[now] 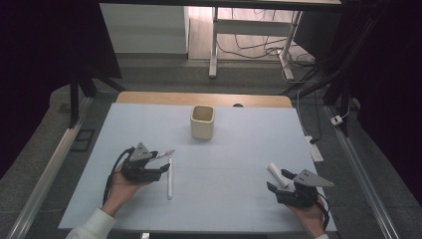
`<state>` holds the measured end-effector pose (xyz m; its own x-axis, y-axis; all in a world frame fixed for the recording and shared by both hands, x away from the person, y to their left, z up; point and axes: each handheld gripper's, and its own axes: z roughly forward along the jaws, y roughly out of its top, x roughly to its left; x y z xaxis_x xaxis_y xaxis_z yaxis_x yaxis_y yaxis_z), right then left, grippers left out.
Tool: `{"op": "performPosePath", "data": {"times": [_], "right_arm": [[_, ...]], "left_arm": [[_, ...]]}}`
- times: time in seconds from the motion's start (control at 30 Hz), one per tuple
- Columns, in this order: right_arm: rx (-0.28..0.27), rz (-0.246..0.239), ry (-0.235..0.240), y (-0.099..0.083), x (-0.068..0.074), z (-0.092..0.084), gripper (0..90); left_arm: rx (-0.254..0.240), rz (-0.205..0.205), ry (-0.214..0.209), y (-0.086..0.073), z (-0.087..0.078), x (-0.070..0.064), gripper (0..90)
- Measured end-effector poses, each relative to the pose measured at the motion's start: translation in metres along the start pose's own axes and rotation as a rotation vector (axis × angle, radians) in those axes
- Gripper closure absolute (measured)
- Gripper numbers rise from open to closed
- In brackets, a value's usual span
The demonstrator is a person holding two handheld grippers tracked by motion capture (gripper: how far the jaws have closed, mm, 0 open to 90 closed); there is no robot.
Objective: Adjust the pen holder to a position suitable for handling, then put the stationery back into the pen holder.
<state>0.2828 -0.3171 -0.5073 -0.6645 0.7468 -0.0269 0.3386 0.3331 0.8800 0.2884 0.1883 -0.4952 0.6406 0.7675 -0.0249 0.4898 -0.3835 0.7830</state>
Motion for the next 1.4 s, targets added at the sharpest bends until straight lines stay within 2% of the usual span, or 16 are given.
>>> {"op": "performPosePath", "data": {"times": [0.27,0.53,0.83,1.13,1.4], "right_arm": [[0.004,-0.004,0.005,0.0,0.0,0.001,25.3],[0.008,-0.009,0.021,-0.001,0.001,0.001,26.2],[0.005,-0.025,0.061,0.0,0.006,0.001,26.4],[0.019,-0.041,0.092,0.0,0.009,0.003,26.5],[0.022,-0.05,0.096,0.0,0.011,0.004,26.5]], "left_arm": [[-0.012,-0.017,0.015,-0.023,-0.017,-0.007,32.4],[-0.033,-0.029,0.011,-0.035,-0.031,-0.012,31.8],[-0.005,0.007,0.015,-0.034,-0.025,-0.014,31.7],[0.001,0.012,0.014,-0.033,-0.025,-0.013,31.7],[0.006,0.016,0.016,-0.033,-0.026,-0.011,31.7]]}}
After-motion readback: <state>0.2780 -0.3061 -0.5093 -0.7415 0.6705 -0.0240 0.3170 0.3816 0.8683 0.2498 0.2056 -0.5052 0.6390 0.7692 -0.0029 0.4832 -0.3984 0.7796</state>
